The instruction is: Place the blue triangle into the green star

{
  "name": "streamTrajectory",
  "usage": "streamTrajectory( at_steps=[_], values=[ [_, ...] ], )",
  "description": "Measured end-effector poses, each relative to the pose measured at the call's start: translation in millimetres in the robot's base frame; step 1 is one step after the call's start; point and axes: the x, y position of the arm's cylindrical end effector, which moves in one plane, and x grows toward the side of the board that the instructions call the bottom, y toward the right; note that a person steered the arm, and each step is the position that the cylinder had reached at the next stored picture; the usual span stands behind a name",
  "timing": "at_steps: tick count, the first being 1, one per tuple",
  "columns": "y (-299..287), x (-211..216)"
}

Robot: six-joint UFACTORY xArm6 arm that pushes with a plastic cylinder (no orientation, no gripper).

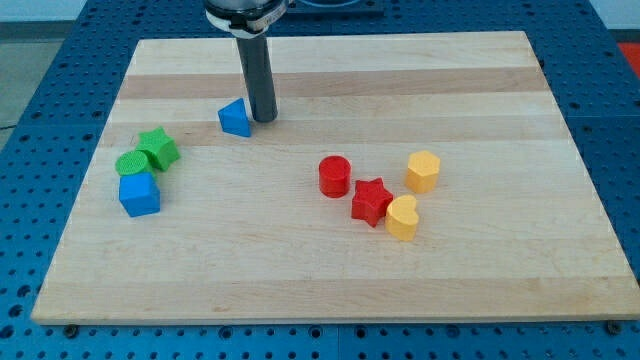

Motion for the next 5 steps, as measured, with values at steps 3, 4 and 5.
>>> streamTrajectory(
  at_steps=[3,4,5],
  values=[
    [-0.3,-3.0],
    [-0.3,-4.4],
    [-4.9,-10.6]
  ],
)
